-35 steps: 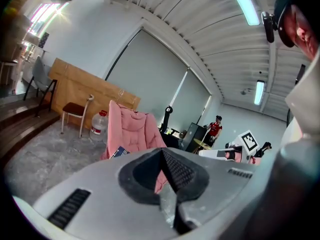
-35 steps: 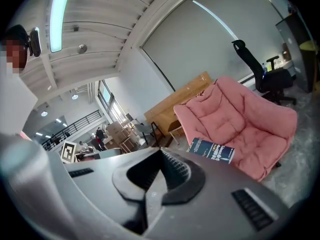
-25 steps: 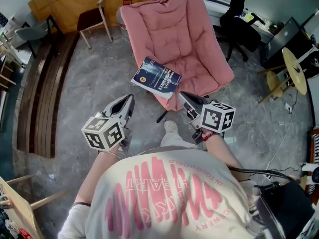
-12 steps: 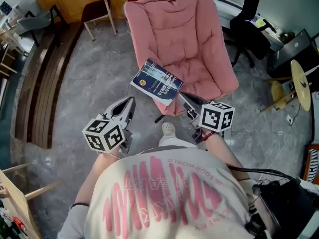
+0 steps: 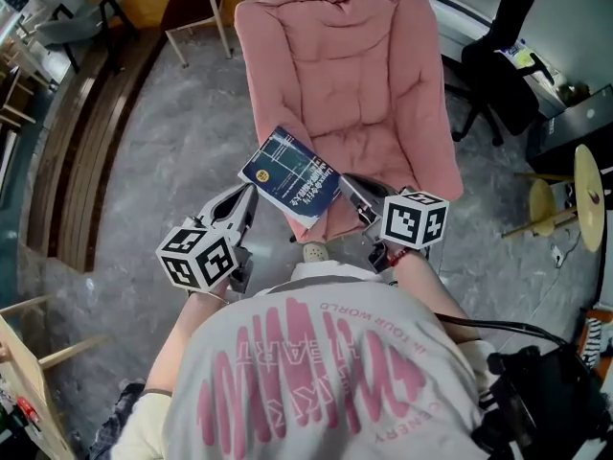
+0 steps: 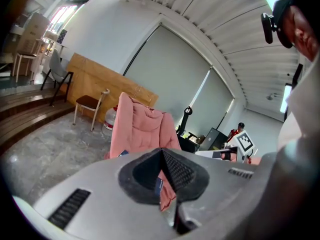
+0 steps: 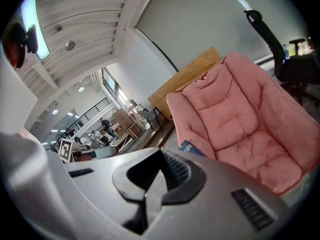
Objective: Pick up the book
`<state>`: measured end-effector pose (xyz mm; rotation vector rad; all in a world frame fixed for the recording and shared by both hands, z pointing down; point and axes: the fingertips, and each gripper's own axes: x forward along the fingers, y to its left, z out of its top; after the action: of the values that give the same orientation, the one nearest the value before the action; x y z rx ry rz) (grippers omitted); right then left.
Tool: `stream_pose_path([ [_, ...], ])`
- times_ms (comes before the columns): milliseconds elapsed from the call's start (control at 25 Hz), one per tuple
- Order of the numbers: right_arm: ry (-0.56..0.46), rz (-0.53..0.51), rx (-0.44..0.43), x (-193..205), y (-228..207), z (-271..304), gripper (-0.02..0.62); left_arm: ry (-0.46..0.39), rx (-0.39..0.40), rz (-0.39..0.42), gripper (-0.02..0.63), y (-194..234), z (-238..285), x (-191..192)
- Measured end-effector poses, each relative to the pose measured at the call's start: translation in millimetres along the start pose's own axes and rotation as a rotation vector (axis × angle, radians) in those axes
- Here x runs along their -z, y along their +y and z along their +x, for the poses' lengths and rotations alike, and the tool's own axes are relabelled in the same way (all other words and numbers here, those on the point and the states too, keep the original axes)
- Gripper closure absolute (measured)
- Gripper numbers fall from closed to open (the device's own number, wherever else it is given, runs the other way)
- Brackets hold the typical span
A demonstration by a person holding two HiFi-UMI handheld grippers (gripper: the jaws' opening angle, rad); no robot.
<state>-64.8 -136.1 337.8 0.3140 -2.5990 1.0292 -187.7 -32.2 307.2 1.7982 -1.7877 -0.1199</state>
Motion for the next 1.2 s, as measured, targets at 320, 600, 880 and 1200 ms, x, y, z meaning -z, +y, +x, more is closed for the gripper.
stream_pose_path([
  [320, 0.076, 0.018, -0.063, -16.5, -38.8, 23.5, 0.588, 0.017, -0.085, -0.054, 0.598, 11.1, 34.9, 7.7],
  [600, 0.144, 0.039, -0.112, -1.9, -60.6, 42.5, 0.588, 0.027, -0.154, -0.076, 0.598, 22.0, 50.3, 24.2],
  [880, 0.168, 0.096, -0.15, 10.4, -65.3, 47.8, 0.588, 0.082, -0.207, -0.02, 0.598, 34.0, 57.9, 33.5],
  [1200, 0.153, 0.187, -0.173, 21.8, -57.3, 48.3, 0.588, 0.207, -0.093, 0.027, 0.598, 32.9, 79.3, 51.1],
])
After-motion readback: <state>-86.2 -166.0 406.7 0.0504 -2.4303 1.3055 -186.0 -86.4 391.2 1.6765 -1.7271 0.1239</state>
